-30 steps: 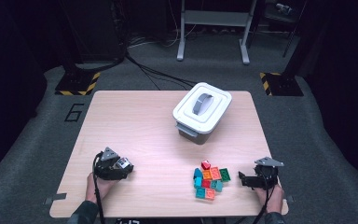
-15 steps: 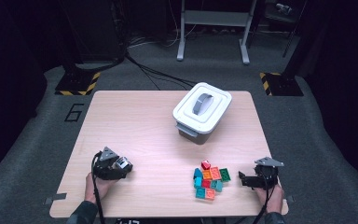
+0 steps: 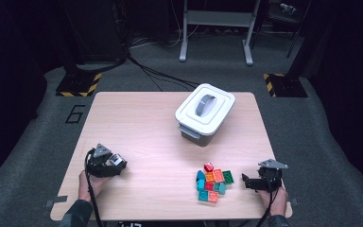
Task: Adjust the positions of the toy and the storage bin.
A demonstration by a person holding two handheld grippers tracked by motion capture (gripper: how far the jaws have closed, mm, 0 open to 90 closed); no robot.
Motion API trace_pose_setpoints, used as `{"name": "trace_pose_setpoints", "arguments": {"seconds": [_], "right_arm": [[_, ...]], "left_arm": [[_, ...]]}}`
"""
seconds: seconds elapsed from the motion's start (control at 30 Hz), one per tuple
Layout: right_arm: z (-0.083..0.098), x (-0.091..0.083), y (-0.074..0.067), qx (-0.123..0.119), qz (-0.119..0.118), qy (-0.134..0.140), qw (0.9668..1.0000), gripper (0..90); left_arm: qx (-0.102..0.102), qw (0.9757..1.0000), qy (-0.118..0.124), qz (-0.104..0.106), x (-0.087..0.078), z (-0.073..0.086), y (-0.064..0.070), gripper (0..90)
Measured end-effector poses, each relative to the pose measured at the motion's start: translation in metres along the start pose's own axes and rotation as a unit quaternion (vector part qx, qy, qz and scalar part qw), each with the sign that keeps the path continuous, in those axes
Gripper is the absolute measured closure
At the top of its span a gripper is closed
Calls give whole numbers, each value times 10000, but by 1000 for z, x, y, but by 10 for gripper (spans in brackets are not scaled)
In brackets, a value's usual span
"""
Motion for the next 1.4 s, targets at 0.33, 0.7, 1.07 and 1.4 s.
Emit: {"name": "trace_pose_setpoints", "arguments": {"seconds": [0.33, 0.7, 1.07, 1.4], "right_arm": [[0, 0, 0, 4, 0, -1, 10000, 15], [0, 0, 0, 12, 5, 1, 10000, 14], [0, 0, 0, 34, 11, -2, 10000, 14], [0, 0, 0, 25, -2, -1, 10000, 14]], "left_arm": [[-345, 9988, -20, -343, -9, 0, -35, 245], [-775, 9948, -14, -660, -12, 11, -67, 245], [-991, 9909, -265, -877, -1, 20, -87, 245], [-1081, 9902, -344, -819, 1, 25, -92, 238]]}}
Point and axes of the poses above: each handheld gripper's, and its own axes: x roughly forward along the jaws, z roughly out of its underside, y roughly to its right, the point moved 6 cm from there along x, roughly forward along the jaws, and after that the axes turned 10 degrees about -y, right-handed, at the moved point
